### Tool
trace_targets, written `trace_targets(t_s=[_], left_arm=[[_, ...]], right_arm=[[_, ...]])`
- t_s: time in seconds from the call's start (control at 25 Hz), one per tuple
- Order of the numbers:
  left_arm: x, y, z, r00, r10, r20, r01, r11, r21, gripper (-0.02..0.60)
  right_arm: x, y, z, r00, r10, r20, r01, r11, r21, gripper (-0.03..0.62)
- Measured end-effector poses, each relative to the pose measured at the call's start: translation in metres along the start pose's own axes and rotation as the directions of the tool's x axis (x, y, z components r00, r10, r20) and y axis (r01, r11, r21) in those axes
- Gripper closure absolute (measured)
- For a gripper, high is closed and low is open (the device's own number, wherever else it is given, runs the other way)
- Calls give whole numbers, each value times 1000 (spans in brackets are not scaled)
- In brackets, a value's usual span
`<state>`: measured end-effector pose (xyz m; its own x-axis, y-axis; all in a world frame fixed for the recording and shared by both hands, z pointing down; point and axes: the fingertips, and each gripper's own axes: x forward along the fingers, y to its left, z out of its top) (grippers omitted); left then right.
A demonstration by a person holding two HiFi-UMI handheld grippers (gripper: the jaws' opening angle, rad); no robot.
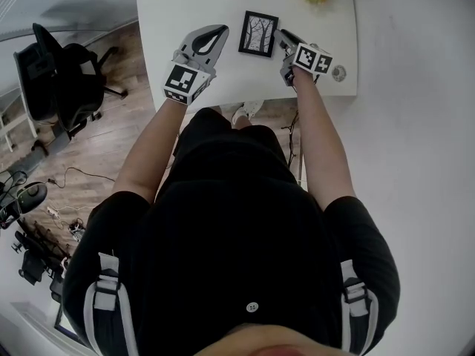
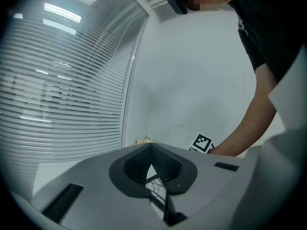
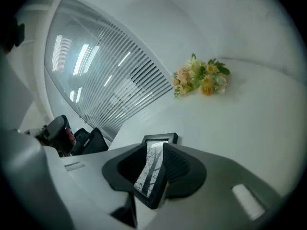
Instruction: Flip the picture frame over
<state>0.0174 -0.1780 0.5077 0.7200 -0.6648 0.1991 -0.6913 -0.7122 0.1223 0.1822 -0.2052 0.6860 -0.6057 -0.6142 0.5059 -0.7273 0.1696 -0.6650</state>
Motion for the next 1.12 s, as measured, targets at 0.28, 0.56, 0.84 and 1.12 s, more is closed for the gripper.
trace_targets(t_s=[0.28,0.56,0.84,1.12], left_arm=[[-14,-9,18,1000,-9,15,9,1000,29,577],[-32,-29,45,999,-32,12,30,996,86,577],[-49,-48,72,999,-48,-6,48,994,103,577],[-68,-69,118,996,-50,74,43,995,88,577]], right_arm=[[-20,57,22,999,35,-3,-34,947,-319,494],[-69,147,47,984,172,46,-122,838,-531,494],[-122,215,72,954,273,124,-133,757,-640,500],[-166,266,78,921,351,167,-136,692,-709,528]])
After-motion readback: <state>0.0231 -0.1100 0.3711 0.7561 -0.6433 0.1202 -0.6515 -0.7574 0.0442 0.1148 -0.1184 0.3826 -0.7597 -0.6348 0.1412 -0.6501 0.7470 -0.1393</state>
